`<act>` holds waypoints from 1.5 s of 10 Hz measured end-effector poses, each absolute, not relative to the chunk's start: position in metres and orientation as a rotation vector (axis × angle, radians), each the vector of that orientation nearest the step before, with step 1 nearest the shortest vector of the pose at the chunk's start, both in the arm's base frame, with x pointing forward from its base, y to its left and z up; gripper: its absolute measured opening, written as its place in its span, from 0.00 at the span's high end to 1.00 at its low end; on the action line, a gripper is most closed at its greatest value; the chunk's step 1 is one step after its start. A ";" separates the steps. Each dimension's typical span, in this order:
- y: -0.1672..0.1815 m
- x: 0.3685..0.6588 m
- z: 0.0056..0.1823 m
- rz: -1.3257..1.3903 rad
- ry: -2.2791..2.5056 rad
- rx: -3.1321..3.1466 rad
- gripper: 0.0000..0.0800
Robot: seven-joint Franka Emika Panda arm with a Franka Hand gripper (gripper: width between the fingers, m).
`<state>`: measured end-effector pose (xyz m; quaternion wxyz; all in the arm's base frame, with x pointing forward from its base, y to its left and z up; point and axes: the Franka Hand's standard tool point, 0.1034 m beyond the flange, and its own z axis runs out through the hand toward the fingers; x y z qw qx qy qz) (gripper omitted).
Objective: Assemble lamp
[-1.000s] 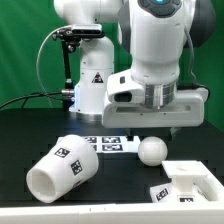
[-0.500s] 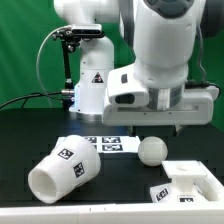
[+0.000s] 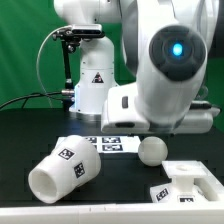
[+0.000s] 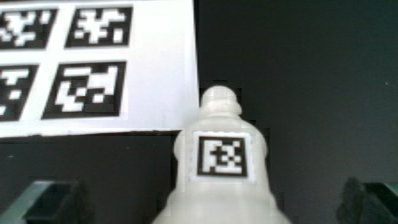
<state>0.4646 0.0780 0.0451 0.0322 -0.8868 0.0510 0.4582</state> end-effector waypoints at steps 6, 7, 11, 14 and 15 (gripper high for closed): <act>0.083 0.471 0.034 1.388 0.184 -2.753 0.13; 0.084 0.467 0.026 1.370 0.182 -2.766 0.13; 0.081 0.454 0.016 1.391 0.189 -2.758 0.13; 0.081 0.454 0.016 1.392 0.189 -2.758 0.28; 0.081 0.454 0.016 1.384 0.189 -2.762 0.28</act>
Offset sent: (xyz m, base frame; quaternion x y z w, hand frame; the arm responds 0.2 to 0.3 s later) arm 0.0000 0.0000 0.0000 0.0000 0.0000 0.0000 1.0000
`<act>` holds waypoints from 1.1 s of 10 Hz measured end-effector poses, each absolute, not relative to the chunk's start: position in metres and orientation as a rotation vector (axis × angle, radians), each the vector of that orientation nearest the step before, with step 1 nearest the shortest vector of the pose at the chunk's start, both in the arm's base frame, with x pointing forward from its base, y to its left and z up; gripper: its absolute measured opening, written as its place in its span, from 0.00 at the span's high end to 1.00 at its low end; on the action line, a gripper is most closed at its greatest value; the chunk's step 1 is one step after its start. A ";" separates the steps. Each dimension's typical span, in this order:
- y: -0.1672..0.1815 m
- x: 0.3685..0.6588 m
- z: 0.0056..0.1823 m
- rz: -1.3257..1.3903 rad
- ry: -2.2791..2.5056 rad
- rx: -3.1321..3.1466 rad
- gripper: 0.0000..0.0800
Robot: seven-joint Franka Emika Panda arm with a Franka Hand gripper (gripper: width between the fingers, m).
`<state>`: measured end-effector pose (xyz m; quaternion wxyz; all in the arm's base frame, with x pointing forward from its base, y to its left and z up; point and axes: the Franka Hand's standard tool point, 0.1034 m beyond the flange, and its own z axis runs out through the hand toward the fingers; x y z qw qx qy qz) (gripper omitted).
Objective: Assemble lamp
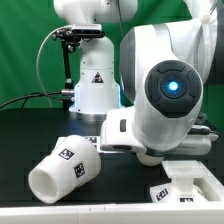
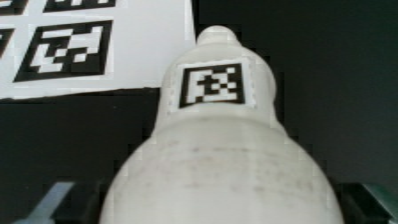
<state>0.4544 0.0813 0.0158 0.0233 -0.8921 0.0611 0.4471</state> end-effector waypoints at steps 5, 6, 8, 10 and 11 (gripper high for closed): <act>0.082 0.502 0.079 1.149 0.086 -2.838 0.28; 0.084 0.515 0.098 1.074 0.079 -2.860 0.28; 0.091 0.536 0.118 0.894 0.107 -2.921 0.28; 0.090 0.536 0.116 0.715 0.117 -2.966 0.28; 0.091 0.542 0.116 0.614 0.122 -2.986 0.28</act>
Offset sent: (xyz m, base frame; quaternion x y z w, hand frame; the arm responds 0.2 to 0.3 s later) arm 0.0357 -0.0086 0.0654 -0.0296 0.1743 -0.0703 0.9817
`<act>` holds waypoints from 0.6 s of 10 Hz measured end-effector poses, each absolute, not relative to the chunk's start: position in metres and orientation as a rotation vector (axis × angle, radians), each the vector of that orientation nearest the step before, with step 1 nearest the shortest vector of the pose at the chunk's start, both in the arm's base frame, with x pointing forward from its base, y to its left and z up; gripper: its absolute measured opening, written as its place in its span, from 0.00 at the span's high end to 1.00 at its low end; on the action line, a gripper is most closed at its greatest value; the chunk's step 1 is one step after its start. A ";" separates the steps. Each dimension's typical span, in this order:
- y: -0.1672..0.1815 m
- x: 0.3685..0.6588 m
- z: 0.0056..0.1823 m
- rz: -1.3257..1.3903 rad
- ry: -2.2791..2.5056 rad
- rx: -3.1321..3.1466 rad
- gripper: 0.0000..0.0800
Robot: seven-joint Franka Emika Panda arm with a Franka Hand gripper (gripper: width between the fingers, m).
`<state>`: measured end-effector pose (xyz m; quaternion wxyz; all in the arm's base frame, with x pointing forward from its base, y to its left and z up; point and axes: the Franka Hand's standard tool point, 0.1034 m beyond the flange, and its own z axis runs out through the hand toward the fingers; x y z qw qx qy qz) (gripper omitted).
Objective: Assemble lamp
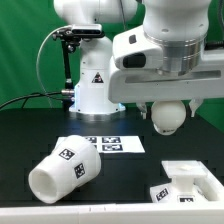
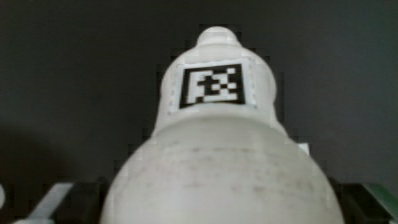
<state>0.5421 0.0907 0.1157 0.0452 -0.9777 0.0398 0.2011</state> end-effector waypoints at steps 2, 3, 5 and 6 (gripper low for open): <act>0.090 0.564 0.137 0.407 0.052 -3.039 0.28; 0.089 0.593 0.160 0.197 -0.045 -3.050 0.28; 0.099 0.604 0.161 0.036 -0.079 -3.054 0.28; 0.098 0.608 0.160 -0.088 -0.067 -3.051 0.28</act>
Offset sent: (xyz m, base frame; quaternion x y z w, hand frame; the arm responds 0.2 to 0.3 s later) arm 0.0784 -0.0011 0.0620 -0.0517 0.2155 -0.1305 0.9664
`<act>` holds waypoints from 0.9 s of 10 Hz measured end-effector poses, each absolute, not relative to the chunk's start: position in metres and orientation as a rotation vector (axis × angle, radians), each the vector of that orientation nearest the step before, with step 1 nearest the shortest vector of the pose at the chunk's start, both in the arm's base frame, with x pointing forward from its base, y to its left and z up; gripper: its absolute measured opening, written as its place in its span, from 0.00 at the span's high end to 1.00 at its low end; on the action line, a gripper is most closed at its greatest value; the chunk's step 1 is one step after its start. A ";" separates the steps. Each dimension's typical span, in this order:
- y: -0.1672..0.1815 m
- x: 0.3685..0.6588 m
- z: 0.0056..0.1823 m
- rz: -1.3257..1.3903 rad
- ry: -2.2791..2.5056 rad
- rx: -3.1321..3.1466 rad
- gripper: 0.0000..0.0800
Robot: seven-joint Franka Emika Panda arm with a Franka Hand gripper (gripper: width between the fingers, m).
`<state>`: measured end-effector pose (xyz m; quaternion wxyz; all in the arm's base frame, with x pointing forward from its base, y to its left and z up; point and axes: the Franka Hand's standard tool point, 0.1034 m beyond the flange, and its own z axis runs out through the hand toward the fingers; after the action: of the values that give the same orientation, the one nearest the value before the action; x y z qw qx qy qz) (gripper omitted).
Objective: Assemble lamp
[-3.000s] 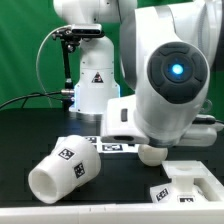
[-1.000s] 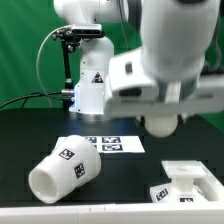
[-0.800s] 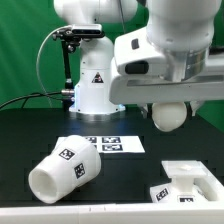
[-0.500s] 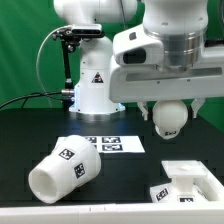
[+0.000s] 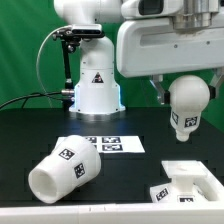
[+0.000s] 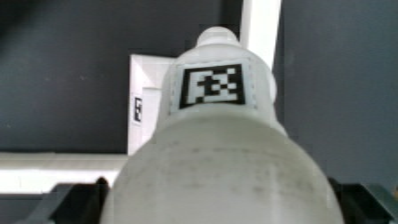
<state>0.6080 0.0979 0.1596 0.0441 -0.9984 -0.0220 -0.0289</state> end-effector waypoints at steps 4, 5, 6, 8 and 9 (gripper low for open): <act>0.090 0.623 0.165 -0.493 -0.116 -3.035 0.28; 0.089 0.633 0.175 -0.598 -0.183 -3.032 0.28; 0.090 0.640 0.181 -0.746 -0.210 -3.005 0.28; 0.093 0.638 0.177 -0.887 -0.219 -2.965 0.28; 0.093 0.638 0.176 -0.868 -0.219 -2.971 0.28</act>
Offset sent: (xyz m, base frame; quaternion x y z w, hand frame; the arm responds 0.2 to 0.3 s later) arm 0.0244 -0.0334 0.0218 -0.0863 0.2074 -0.1107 0.9681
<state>0.6380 0.0928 0.1761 0.0193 -0.9573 -0.0706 -0.2797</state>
